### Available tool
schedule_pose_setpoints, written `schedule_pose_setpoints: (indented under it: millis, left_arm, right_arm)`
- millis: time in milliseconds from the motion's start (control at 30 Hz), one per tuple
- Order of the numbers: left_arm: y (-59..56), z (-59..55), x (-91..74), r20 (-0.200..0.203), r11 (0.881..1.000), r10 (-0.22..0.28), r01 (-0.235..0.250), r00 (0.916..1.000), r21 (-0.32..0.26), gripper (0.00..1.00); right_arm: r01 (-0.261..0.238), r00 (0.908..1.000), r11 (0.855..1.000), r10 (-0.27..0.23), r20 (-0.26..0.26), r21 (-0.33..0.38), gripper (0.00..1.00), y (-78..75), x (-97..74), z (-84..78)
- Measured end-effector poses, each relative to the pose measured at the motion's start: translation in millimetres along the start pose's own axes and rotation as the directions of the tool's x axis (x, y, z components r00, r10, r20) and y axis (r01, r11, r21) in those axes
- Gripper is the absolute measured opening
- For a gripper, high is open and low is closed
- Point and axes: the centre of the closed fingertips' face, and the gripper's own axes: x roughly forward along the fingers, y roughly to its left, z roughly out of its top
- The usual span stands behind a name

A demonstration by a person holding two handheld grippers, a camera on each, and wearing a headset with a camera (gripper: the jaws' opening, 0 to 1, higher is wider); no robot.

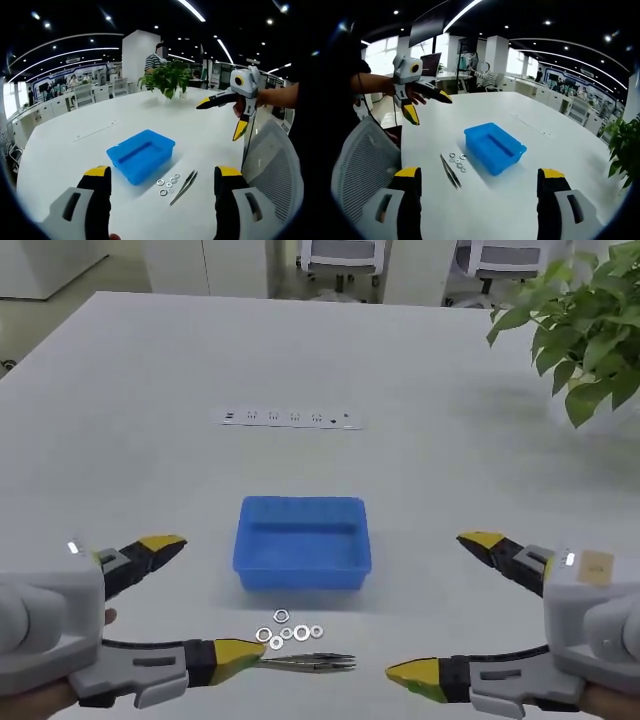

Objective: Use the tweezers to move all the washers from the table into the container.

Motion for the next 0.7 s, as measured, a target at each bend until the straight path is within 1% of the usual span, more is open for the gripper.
schedule_pose_setpoints:
  millis: [33,100,267,367,600,700]
  left_arm:
    - [-1.0,0.0,0.3,-0.001,1.000,-0.005,0.005,1.0000,0.000,0.89]
    - [-3.9,-2.4,1.5,-0.016,1.000,-0.023,0.023,0.9996,0.004,0.87]
    - [-8.7,-7.5,4.5,-0.047,0.998,-0.049,0.050,0.9977,0.032,0.83]
    - [-9.9,-14.4,6.8,-0.078,0.997,-0.061,0.065,0.9950,0.046,0.81]
    - [-10.3,-22.4,7.8,-0.114,0.994,-0.080,0.088,0.9903,0.069,0.75]
    - [-9.9,-25.1,8.6,-0.124,0.993,-0.089,0.098,0.9883,0.066,0.71]
  right_arm:
    - [-0.003,1.0000,1.000,0.003,-0.003,-0.003,0.97,0.3,0.5,-0.4]
    - [-0.012,0.9999,1.000,0.012,-0.009,-0.009,0.96,1.0,1.5,-1.5]
    - [-0.032,0.9993,0.999,0.032,-0.019,-0.017,0.94,1.8,3.8,-3.3]
    - [-0.050,0.9984,0.998,0.049,-0.028,-0.022,0.92,3.7,5.7,-4.7]
    - [-0.092,0.9950,0.995,0.089,-0.045,-0.048,0.86,8.7,11.4,-7.1]
    - [-0.108,0.9931,0.992,0.105,-0.054,-0.061,0.84,10.0,15.3,-8.6]
